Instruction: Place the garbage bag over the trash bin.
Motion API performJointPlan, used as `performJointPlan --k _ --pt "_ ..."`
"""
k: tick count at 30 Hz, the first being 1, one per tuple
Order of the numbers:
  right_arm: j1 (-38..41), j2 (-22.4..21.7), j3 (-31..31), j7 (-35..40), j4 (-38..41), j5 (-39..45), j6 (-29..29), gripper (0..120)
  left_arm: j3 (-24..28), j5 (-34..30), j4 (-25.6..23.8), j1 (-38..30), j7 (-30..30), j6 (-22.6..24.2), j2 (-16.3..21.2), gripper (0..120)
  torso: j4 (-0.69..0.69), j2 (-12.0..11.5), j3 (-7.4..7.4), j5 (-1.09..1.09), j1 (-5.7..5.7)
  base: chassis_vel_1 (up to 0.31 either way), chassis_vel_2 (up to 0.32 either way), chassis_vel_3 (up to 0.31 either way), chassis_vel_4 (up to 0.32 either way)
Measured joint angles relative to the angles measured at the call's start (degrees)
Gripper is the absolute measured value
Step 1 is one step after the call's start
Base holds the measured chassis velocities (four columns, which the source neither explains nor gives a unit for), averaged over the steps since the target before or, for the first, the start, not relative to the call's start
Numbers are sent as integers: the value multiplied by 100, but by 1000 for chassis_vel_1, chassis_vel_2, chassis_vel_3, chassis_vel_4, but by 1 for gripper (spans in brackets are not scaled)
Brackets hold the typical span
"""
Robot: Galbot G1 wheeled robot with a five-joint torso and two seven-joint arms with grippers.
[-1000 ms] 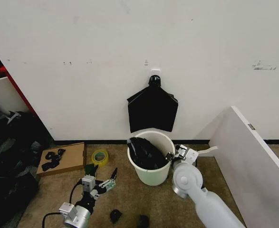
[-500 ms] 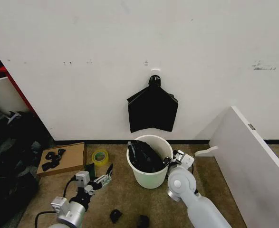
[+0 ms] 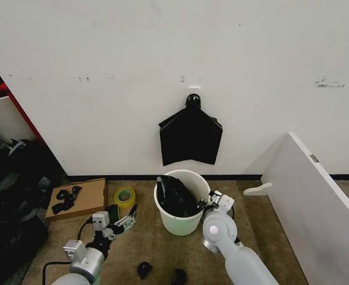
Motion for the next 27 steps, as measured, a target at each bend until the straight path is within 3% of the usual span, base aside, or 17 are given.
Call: performJointPlan --k 11,17,22,27 --pt "-29 -316 -76 -130 498 -128 -47 71 20 492 -37 128 91 -133 -440 100 0 0 0 0 0 0 0 0 0" --pt "-271 -765 -66 -351 1025 -483 -112 94 -1 604 -101 160 105 -151 -610 100 -1 0 0 0 0 0 0 0 0" --pt "-426 -1305 -40 -1699 1419 -946 -299 100 10 793 -63 230 158 -234 -640 100 -1 0 -1 0 0 0 0 0 0" --pt "-90 -1634 -204 -3500 1194 -921 -689 100 75 929 -11 241 186 -272 -670 100 0 0 -1 0 0 0 0 0 0"
